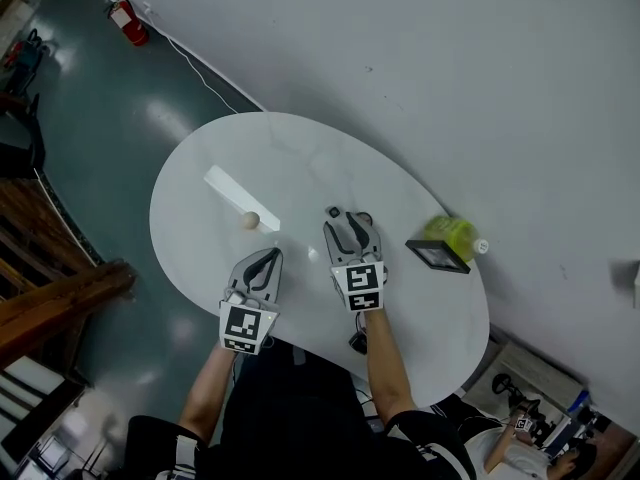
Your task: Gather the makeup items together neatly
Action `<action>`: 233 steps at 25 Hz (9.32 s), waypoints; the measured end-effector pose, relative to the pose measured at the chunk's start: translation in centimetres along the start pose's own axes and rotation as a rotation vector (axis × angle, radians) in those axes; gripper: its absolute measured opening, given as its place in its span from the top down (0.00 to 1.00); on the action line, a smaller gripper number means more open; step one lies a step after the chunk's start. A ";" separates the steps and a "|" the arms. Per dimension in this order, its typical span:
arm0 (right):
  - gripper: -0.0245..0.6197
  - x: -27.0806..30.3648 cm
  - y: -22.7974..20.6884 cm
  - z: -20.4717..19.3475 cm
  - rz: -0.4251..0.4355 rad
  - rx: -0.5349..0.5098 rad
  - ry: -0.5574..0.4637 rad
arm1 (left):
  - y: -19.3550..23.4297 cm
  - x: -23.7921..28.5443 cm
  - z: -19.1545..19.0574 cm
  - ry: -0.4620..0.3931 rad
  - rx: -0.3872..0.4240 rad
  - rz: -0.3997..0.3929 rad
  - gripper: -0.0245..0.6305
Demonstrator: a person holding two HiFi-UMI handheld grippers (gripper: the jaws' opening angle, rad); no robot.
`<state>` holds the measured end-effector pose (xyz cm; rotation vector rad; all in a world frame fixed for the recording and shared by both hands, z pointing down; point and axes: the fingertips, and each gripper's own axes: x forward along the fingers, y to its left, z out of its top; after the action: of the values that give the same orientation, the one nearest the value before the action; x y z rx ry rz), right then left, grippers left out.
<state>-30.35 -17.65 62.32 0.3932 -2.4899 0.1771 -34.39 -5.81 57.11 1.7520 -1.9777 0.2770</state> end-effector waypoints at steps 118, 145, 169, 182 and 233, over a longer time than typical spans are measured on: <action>0.80 -34.1 3.3 -29.1 -0.103 0.018 0.057 | -32.9 -8.9 -16.3 0.055 0.136 -0.178 0.93; 0.74 -36.0 3.4 -27.6 -0.104 0.084 0.004 | -33.5 -10.5 -16.0 0.045 0.142 -0.175 0.93; 0.77 -48.9 1.4 -15.1 -0.297 0.049 -0.290 | -37.8 -18.6 -2.6 -0.196 0.252 -0.189 0.93; 0.90 -54.5 1.7 -13.4 -0.401 0.045 -0.403 | -40.2 -23.1 1.2 -0.311 0.301 -0.189 0.93; 0.91 -30.8 17.5 -1.3 0.071 -0.075 -0.339 | -12.7 -25.8 0.9 -0.222 0.131 0.209 0.93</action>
<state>-11.44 6.52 44.61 0.3258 -2.8362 0.0468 -20.51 14.34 42.01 1.7185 -2.3568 0.2984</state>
